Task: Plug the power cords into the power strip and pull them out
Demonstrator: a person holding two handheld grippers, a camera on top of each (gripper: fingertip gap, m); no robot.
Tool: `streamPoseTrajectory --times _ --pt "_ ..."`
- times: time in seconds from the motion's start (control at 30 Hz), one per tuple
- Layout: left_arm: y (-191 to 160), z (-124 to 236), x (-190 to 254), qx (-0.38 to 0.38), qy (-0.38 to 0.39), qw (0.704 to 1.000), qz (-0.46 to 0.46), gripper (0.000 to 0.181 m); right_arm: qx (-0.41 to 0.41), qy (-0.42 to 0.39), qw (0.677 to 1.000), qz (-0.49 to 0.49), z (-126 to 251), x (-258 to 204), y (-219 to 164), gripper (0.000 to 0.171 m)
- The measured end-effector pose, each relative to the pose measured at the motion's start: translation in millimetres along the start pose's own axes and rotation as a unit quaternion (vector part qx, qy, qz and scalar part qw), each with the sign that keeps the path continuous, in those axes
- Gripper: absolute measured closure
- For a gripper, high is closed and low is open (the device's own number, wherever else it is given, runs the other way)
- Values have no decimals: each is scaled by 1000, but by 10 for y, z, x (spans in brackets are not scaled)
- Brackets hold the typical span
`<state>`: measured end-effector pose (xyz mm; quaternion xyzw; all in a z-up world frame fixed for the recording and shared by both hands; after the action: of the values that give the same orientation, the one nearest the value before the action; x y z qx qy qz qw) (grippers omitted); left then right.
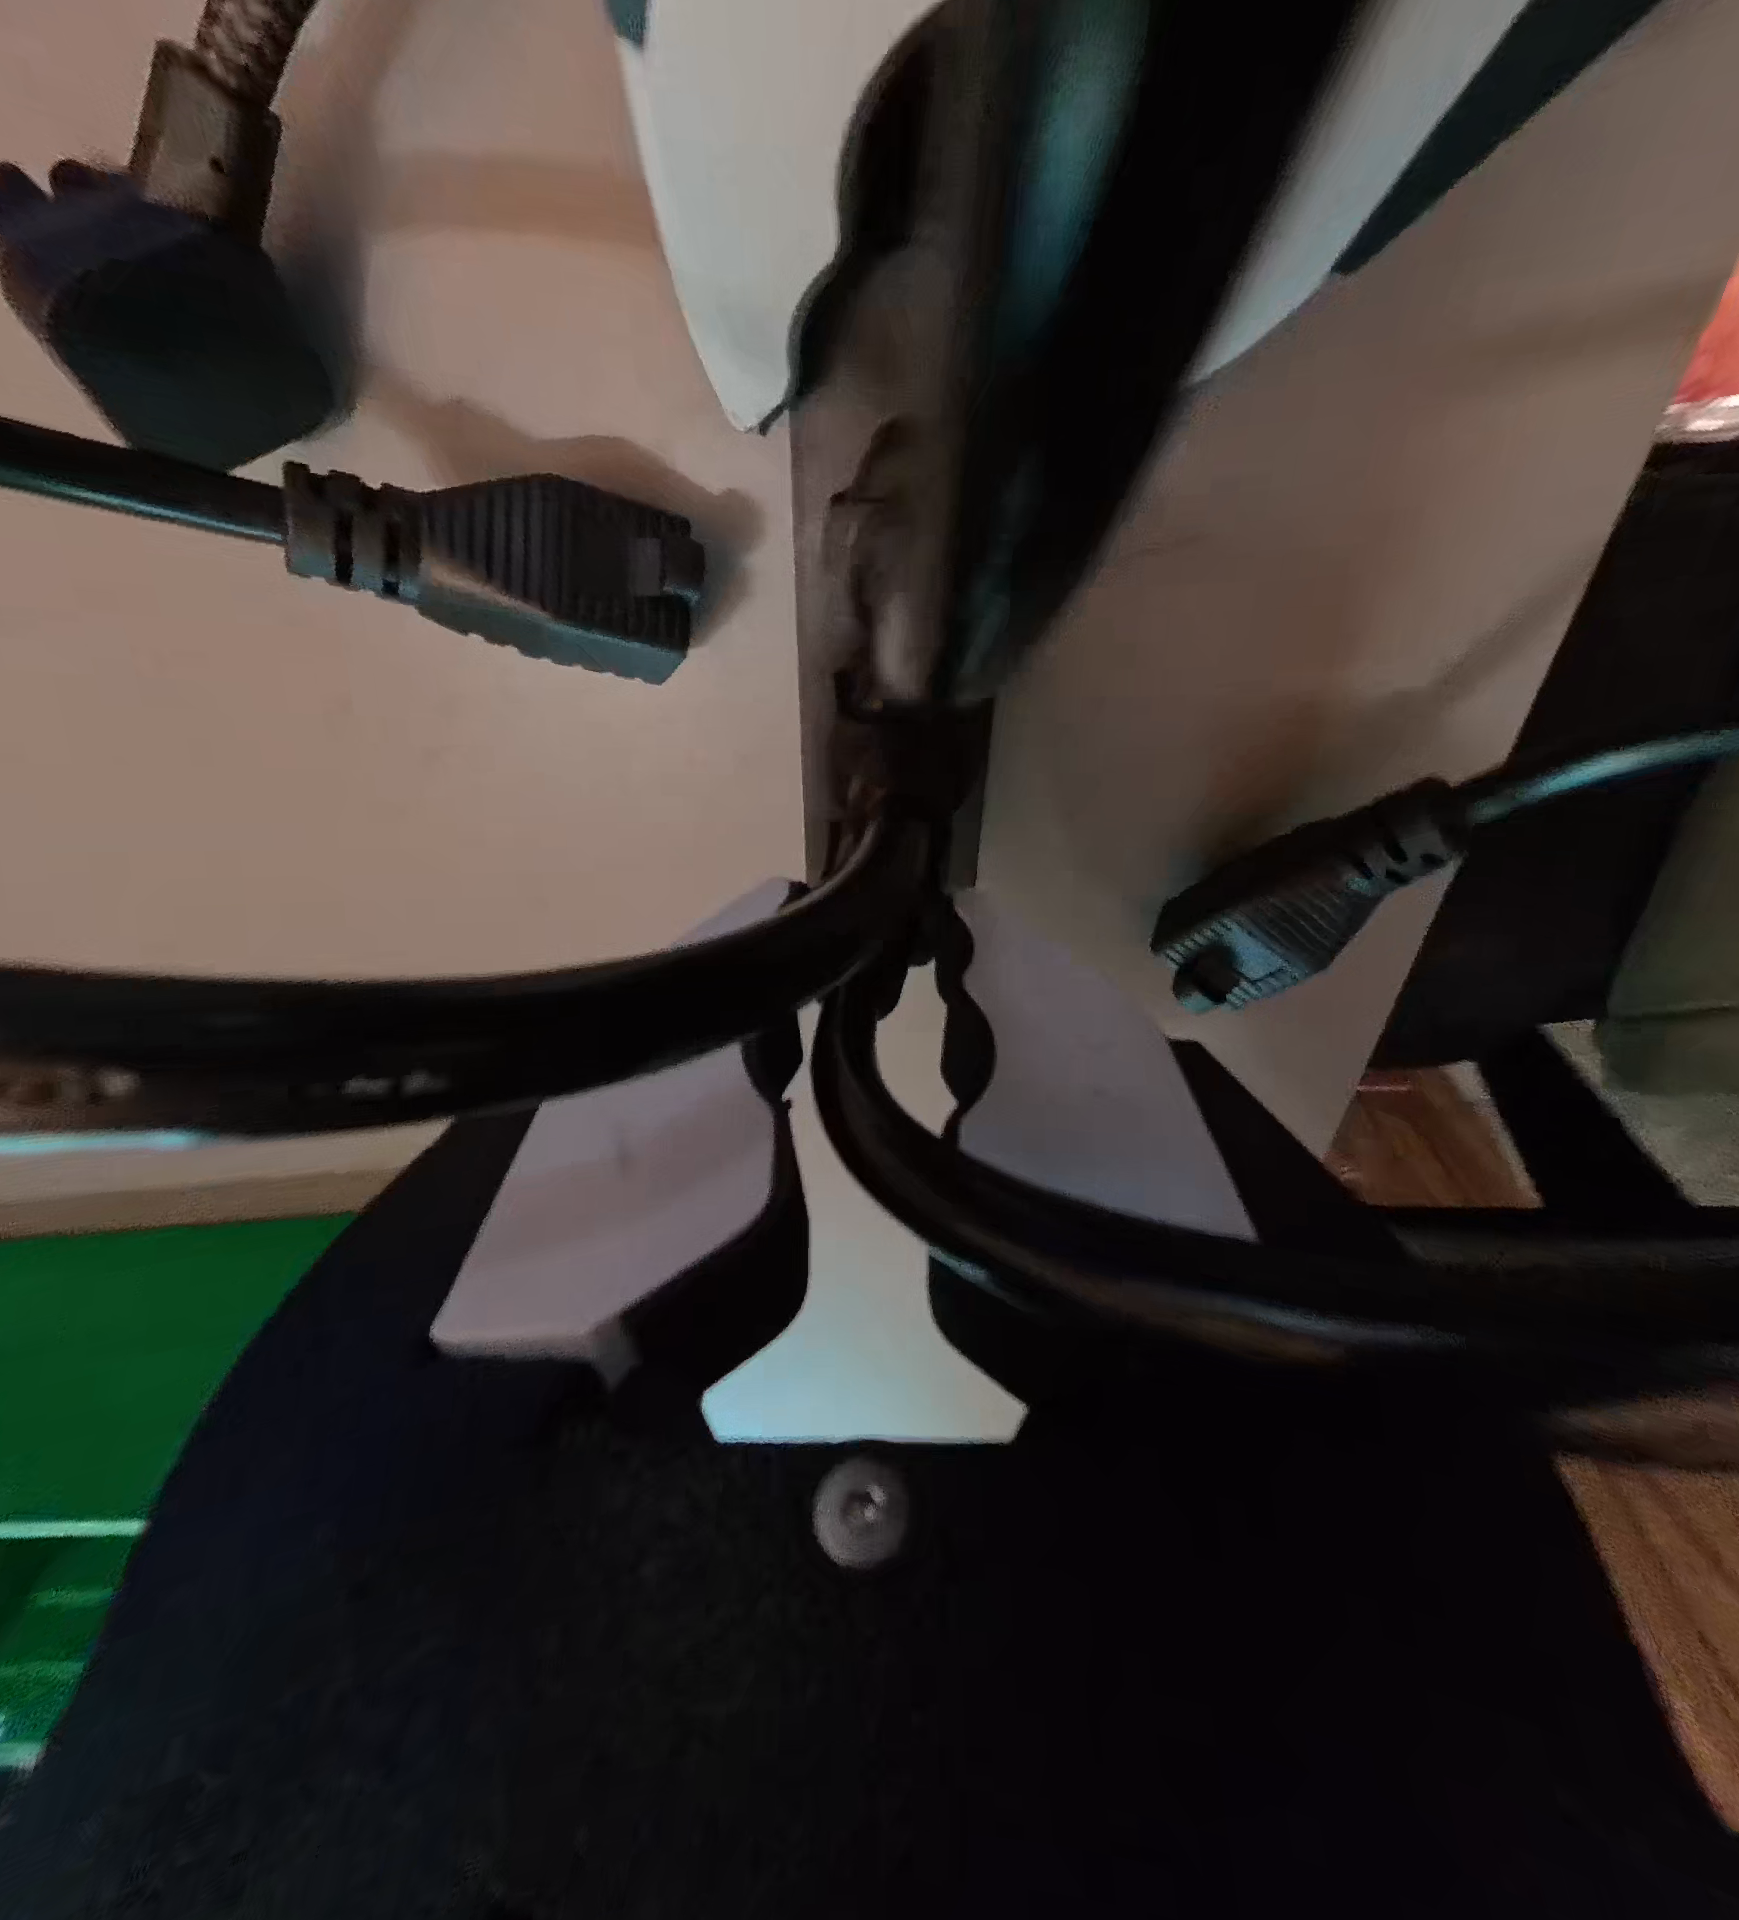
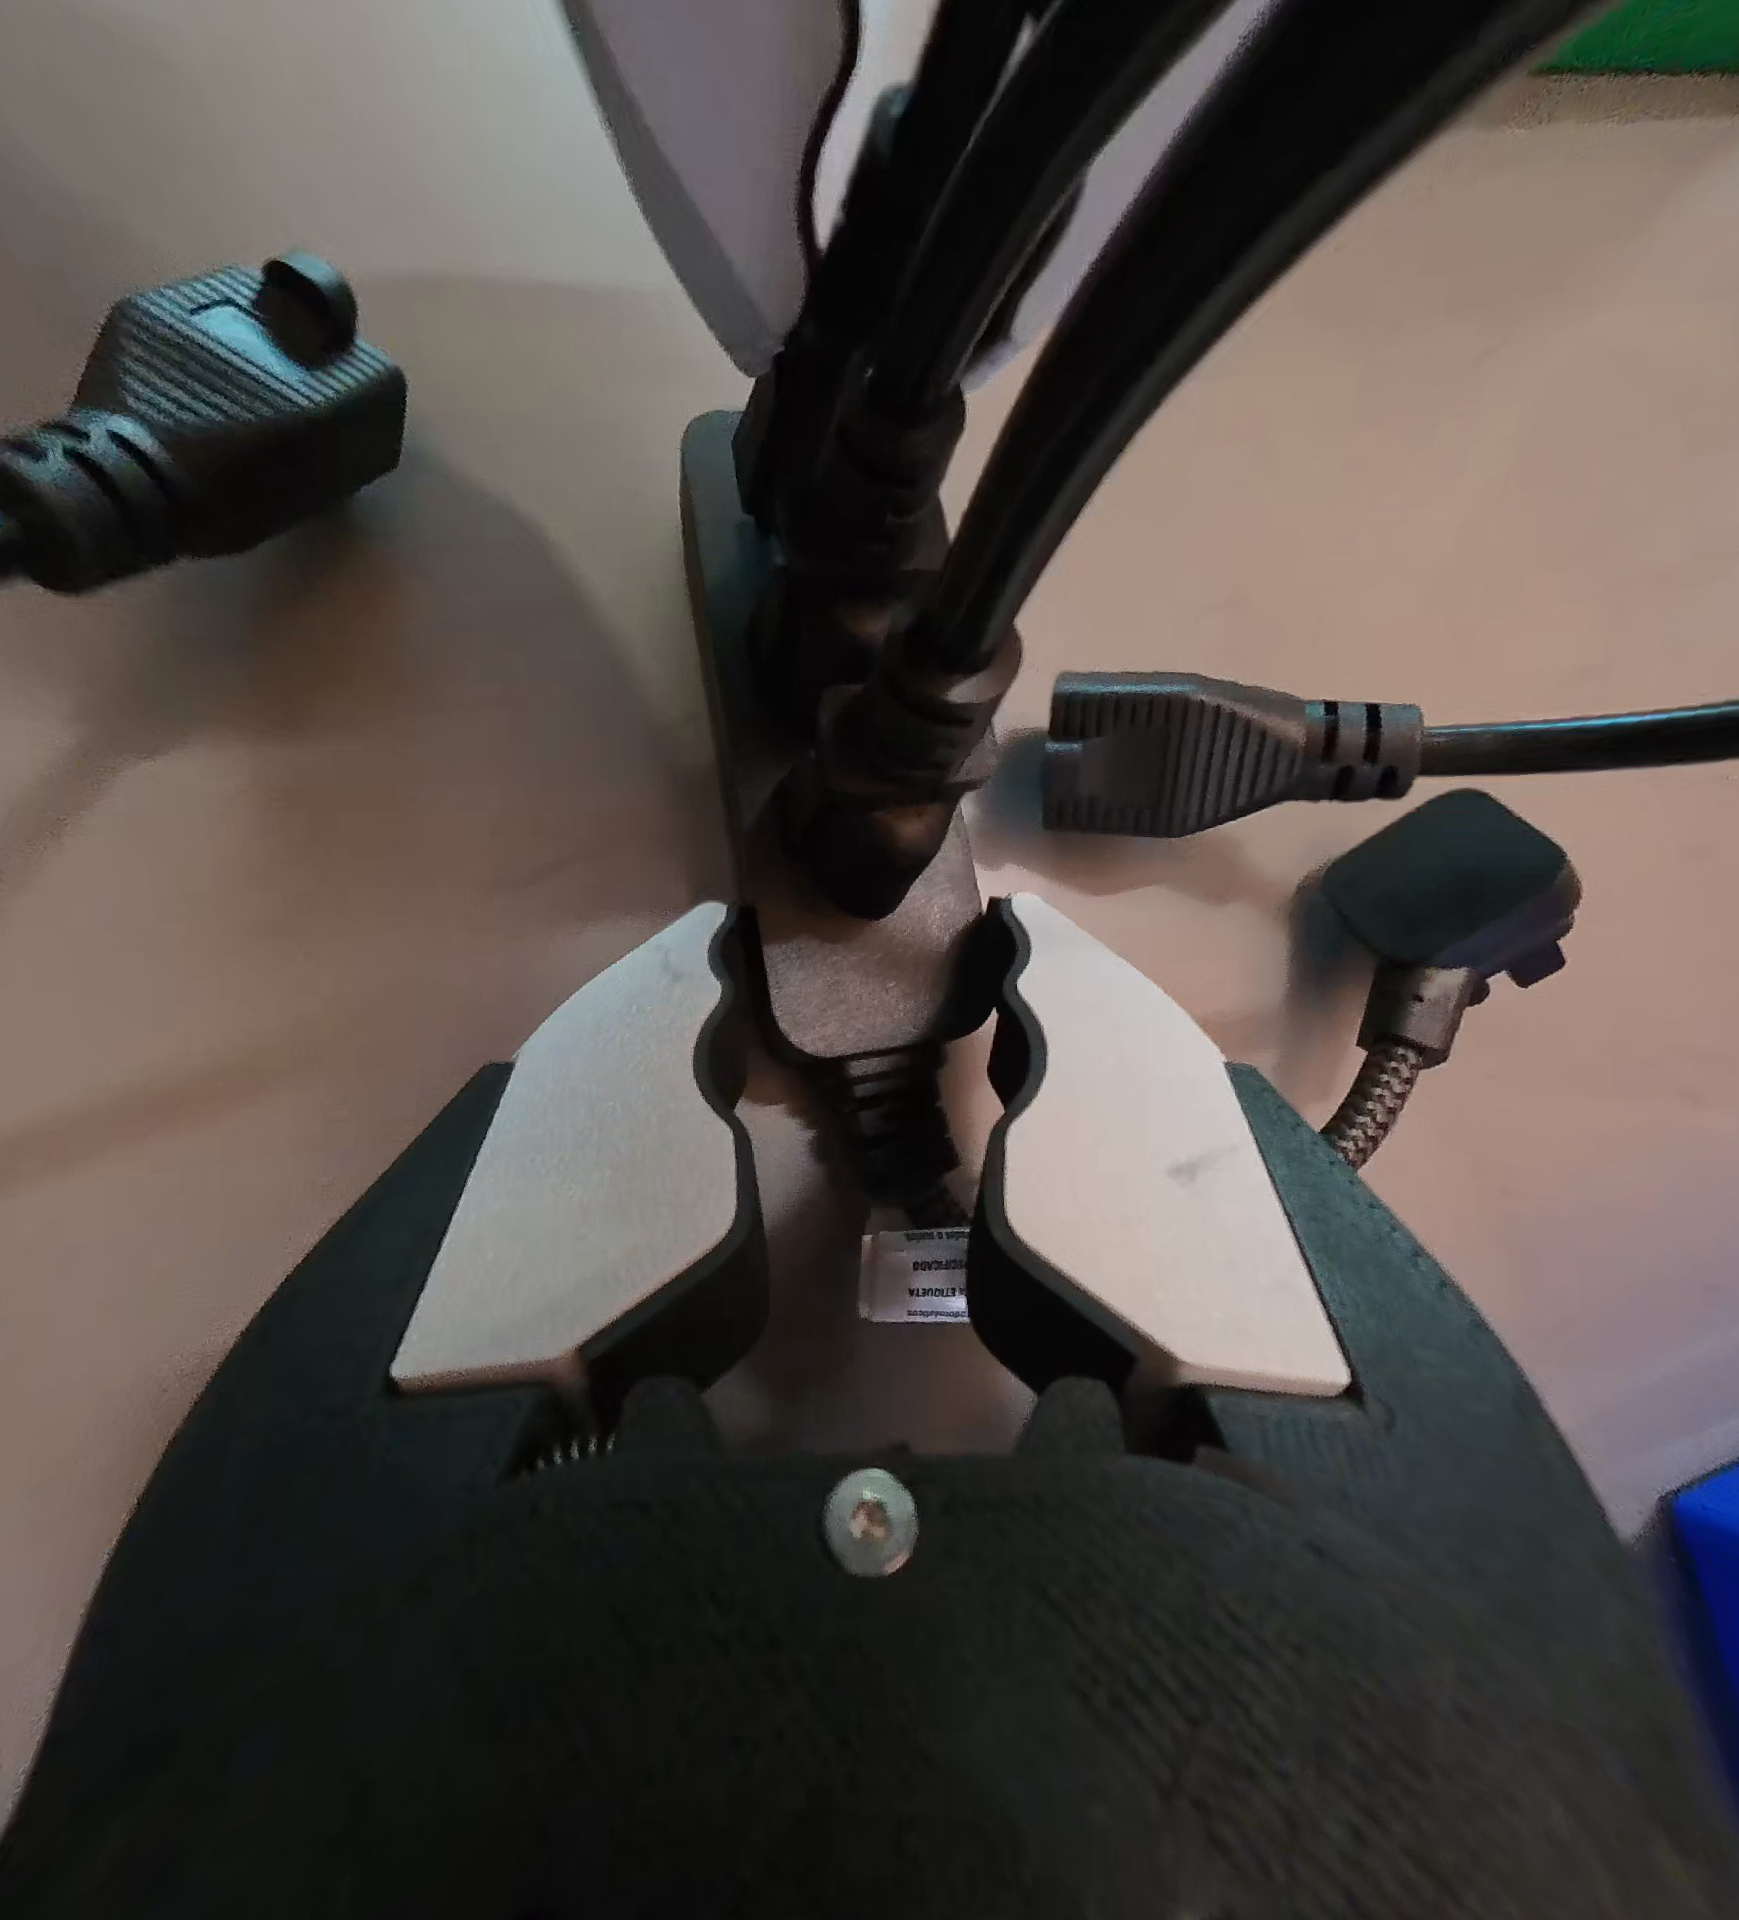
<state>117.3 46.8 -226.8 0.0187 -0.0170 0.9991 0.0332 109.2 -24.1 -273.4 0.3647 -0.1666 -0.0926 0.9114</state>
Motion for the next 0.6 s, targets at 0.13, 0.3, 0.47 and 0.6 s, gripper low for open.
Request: streamPoseTrajectory --times 0.13,0.3,0.47,0.6 --pt "4 -11 29 20 -15 1000 16 158 1 1 1000 0 0 -6 -5 126" --pt "17 -37 8 31 -33 999 27 159 7 2 1000 -3 1 -13 1 126" --pt "38 -100 23 22 -16 999 26 158 13 -3 1000 -4 0 -18 2 126" --pt "121 -287 155 63 -26 997 43 165 10 0 1000 2 18 -60 -7 124"
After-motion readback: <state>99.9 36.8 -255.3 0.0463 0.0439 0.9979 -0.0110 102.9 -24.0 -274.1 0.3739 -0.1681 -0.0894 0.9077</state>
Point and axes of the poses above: each gripper's, where its closed fingertips meet, z back along the fingers, y out of its top, x = y × z across the jaws, the point moved 1 cm from there along z, back along the fingers, and after that the axes turned 3 degrees about -y, right-handed, at the moved point
